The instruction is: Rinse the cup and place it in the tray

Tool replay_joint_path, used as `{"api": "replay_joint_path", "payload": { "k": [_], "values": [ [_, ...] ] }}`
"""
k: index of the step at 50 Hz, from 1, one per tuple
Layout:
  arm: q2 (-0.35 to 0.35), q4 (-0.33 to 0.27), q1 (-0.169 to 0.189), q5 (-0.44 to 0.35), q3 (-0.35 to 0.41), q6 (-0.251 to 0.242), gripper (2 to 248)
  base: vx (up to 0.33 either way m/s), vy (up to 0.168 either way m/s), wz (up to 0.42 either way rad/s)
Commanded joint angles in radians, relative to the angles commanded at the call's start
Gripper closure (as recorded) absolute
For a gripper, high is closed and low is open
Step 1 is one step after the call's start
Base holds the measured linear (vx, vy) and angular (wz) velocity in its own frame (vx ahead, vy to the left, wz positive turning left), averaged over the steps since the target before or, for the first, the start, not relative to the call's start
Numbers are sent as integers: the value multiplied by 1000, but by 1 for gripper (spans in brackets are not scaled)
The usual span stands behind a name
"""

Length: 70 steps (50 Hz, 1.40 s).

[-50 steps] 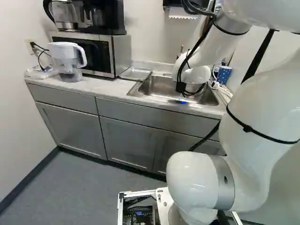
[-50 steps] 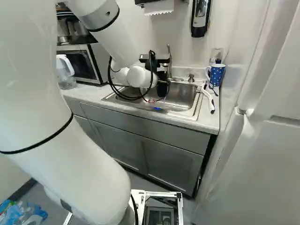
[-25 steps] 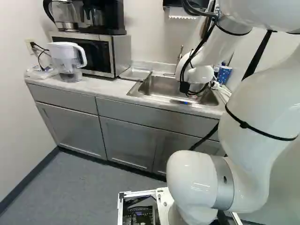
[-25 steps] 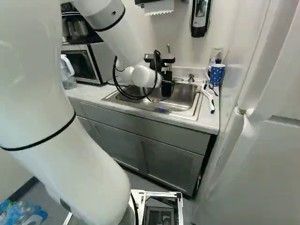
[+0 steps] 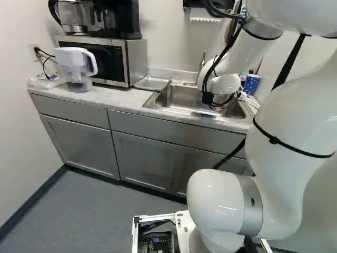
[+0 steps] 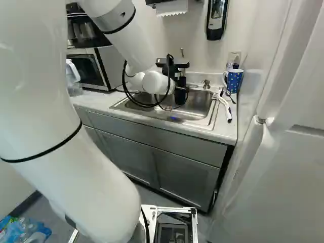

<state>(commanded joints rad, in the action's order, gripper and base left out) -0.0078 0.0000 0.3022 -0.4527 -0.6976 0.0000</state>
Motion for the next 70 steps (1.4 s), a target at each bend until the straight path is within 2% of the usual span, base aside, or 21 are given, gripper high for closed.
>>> {"api": "replay_joint_path", "payload": {
  "k": [70],
  "values": [
    [0, 0, 0, 0, 0, 0, 125, 0, 0, 0]
  ]
}}
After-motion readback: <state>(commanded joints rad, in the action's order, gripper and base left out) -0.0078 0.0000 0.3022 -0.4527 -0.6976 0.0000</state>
